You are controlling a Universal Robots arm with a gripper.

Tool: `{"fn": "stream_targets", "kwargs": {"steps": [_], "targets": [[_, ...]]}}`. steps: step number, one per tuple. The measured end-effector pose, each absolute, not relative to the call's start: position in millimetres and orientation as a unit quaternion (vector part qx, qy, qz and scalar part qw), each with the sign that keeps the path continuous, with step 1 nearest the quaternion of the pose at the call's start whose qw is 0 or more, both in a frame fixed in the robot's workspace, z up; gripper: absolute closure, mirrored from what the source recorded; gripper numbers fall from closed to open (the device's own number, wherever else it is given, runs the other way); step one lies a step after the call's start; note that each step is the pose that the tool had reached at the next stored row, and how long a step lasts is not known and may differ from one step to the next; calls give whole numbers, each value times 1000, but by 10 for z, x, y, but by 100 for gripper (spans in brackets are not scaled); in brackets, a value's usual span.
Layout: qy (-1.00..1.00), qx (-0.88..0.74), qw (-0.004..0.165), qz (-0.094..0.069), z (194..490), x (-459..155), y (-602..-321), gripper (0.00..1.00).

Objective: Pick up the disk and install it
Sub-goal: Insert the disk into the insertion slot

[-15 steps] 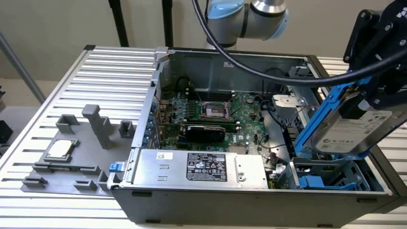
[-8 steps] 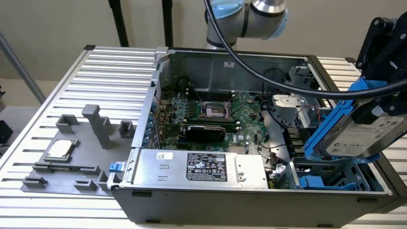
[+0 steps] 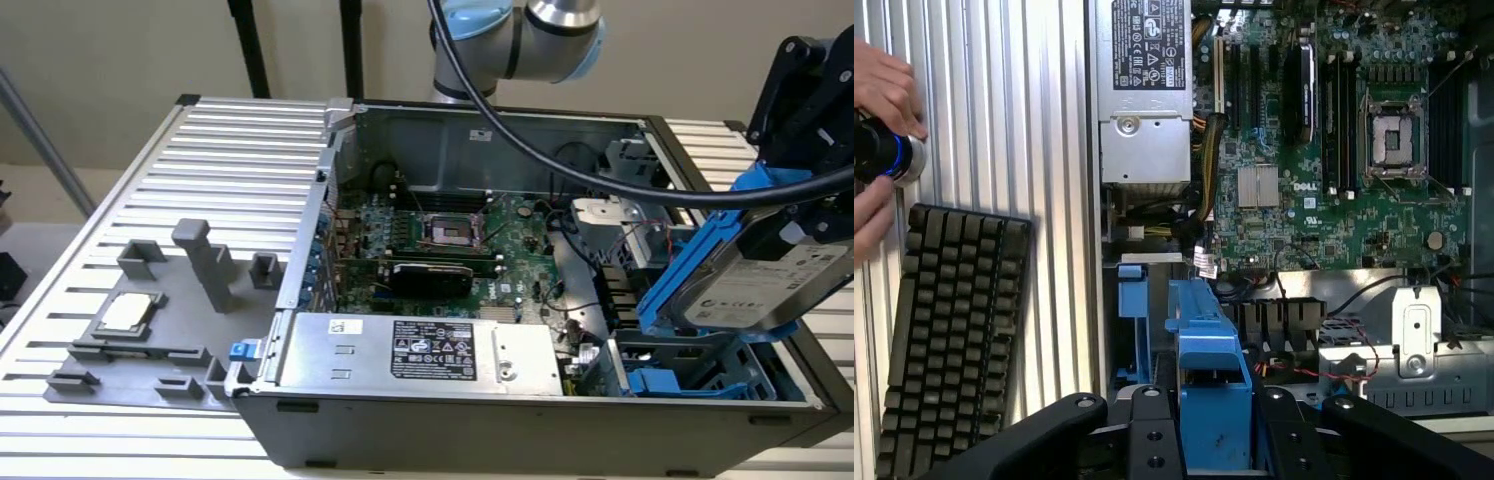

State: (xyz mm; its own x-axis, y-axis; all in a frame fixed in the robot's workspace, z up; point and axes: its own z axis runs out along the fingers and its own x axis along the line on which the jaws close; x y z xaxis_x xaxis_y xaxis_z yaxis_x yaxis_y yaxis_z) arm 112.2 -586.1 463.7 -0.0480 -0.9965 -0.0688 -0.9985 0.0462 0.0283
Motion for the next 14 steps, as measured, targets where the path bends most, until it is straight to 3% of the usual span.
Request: {"fn": "stream_targets", "kwargs": {"steps": [14], "targets": [[713, -701, 14, 35, 4567, 1070, -5878, 67]]}}
